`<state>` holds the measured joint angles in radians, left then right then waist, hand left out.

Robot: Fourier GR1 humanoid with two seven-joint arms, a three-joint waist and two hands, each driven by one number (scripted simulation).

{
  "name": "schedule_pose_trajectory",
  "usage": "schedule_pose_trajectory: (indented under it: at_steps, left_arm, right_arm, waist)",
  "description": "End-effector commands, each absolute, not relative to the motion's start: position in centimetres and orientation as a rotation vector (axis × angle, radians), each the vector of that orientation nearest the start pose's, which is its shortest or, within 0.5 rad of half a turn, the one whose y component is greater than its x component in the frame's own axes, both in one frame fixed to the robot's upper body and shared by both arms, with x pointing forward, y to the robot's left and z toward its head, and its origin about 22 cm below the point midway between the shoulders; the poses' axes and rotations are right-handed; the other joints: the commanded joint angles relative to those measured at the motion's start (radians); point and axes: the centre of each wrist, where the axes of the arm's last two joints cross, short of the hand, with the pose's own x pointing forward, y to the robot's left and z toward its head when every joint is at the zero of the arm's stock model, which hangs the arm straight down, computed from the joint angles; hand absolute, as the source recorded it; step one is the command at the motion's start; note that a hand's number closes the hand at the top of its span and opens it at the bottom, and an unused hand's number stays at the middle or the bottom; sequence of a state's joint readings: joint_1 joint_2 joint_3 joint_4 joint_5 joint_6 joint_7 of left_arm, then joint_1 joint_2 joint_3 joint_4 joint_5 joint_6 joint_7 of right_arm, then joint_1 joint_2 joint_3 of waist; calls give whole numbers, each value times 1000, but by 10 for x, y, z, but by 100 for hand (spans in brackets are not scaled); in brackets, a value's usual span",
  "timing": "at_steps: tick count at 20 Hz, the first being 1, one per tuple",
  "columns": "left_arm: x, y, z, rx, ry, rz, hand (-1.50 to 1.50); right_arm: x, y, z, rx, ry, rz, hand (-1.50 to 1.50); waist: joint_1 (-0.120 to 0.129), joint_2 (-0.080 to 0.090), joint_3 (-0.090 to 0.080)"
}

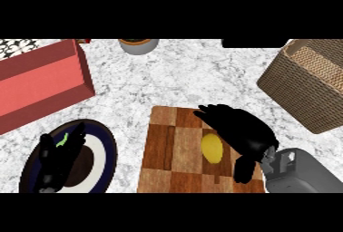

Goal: Pick the lemon from the cutting board and place it in the basket

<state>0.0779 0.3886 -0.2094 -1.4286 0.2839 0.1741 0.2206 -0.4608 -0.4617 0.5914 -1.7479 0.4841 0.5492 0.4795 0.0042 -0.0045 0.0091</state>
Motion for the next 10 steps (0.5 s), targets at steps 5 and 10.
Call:
schedule_pose_trajectory:
  at_steps: [5, 10]
  left_arm:
    - [196, 304, -59, 136, -1004, -35, 0]
    - [188, 287, -48, 160, -1022, -36, 0]
  right_arm:
    - [264, -149, 83, -456, -1225, 1641, -150]
    - [291, -144, 85, -443, -1229, 1624, -150]
  waist:
    - [-1, 5, -9]
    - [6, 5, -9]
